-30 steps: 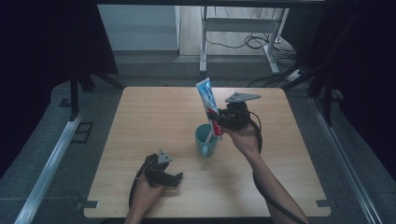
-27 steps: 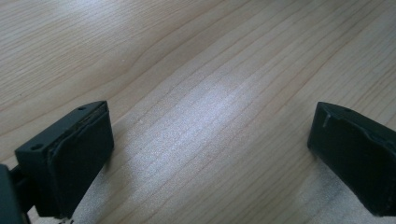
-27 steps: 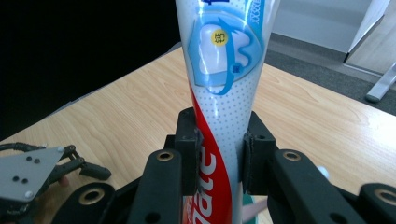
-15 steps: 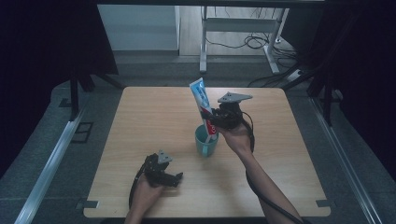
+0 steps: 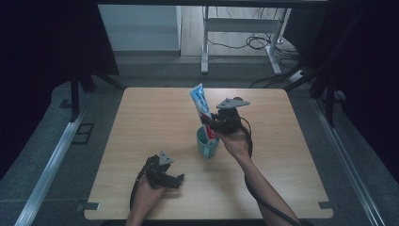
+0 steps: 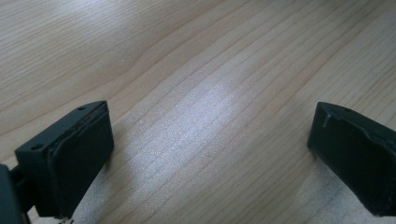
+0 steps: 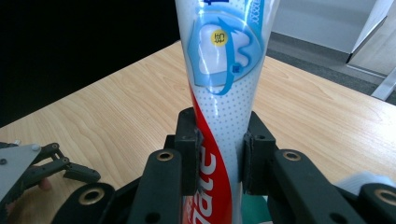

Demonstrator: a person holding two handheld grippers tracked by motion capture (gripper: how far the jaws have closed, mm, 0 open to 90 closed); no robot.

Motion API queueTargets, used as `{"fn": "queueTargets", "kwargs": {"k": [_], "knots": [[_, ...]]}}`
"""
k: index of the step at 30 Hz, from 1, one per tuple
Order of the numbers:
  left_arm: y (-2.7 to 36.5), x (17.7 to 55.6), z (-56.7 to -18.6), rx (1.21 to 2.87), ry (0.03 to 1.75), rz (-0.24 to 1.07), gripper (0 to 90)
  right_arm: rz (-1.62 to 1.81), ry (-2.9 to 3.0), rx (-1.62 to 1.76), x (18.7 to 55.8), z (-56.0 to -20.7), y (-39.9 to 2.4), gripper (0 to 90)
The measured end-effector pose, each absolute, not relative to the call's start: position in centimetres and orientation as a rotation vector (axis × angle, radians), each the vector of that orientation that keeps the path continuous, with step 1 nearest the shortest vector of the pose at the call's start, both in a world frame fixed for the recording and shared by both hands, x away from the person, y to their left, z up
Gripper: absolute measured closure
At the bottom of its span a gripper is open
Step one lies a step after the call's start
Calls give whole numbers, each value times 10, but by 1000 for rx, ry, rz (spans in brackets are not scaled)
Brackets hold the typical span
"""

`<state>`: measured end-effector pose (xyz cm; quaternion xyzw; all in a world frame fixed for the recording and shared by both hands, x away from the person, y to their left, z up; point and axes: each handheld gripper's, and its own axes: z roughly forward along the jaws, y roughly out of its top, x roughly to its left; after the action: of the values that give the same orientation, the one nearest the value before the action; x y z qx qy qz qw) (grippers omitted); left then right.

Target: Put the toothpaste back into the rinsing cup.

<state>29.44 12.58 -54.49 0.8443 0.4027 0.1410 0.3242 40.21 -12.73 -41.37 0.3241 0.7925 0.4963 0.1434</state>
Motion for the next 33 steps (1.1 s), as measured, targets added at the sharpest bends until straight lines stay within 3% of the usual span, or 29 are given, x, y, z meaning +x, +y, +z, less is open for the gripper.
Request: {"fn": "queueTargets", "kwargs": {"k": [33], "knots": [[126, 294, -545, 2214, 1059, 368, 3, 1389, 2304, 929, 398, -458, -119, 710]]}}
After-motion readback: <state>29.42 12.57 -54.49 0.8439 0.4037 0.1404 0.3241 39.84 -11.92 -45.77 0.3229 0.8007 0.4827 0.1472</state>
